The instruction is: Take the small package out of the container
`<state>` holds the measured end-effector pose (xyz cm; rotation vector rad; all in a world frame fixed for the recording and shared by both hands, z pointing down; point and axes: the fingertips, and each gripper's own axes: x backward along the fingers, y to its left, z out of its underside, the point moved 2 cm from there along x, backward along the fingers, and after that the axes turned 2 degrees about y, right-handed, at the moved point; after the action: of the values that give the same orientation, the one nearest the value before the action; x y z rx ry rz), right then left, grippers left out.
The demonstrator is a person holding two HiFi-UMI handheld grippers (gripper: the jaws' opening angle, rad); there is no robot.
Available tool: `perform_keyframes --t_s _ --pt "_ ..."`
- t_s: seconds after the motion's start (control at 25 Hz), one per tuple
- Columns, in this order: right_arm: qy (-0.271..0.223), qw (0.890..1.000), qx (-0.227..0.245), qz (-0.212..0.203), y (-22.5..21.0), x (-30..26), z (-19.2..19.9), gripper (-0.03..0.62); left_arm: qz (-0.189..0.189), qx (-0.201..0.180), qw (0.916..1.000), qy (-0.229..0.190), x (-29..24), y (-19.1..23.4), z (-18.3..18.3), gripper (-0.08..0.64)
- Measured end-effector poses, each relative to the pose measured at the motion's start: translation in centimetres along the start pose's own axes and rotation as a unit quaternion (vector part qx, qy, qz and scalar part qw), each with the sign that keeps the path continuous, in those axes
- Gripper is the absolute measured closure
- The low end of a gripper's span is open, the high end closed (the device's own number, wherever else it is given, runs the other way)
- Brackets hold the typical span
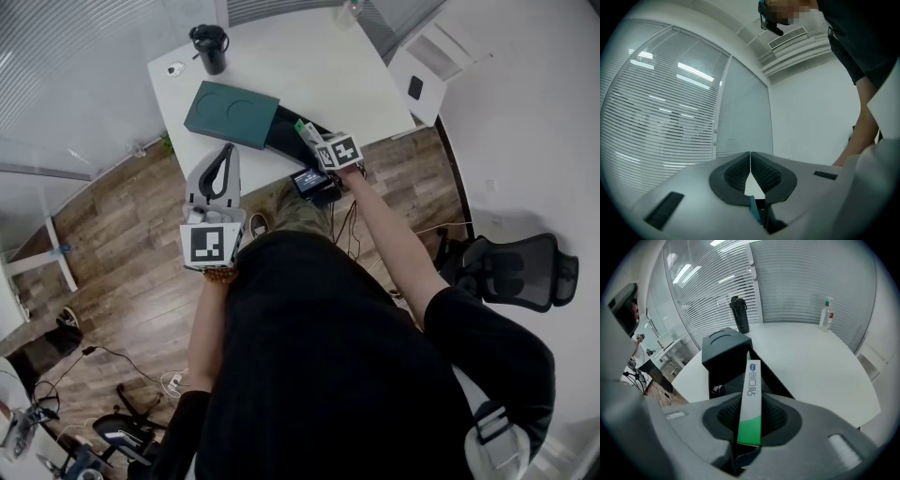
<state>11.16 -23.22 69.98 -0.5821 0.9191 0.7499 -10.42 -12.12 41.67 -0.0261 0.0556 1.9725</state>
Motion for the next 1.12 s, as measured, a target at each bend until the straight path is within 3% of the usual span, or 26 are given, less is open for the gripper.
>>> perform_keyframes --t_s 1.12 --pt "-0.062 0.998 -0.015 -0.002 1.4 3.8 -2.1 0.503 0.009 -0.009 0.9999 0.0 0.0 -0.6 0.3 0.555"
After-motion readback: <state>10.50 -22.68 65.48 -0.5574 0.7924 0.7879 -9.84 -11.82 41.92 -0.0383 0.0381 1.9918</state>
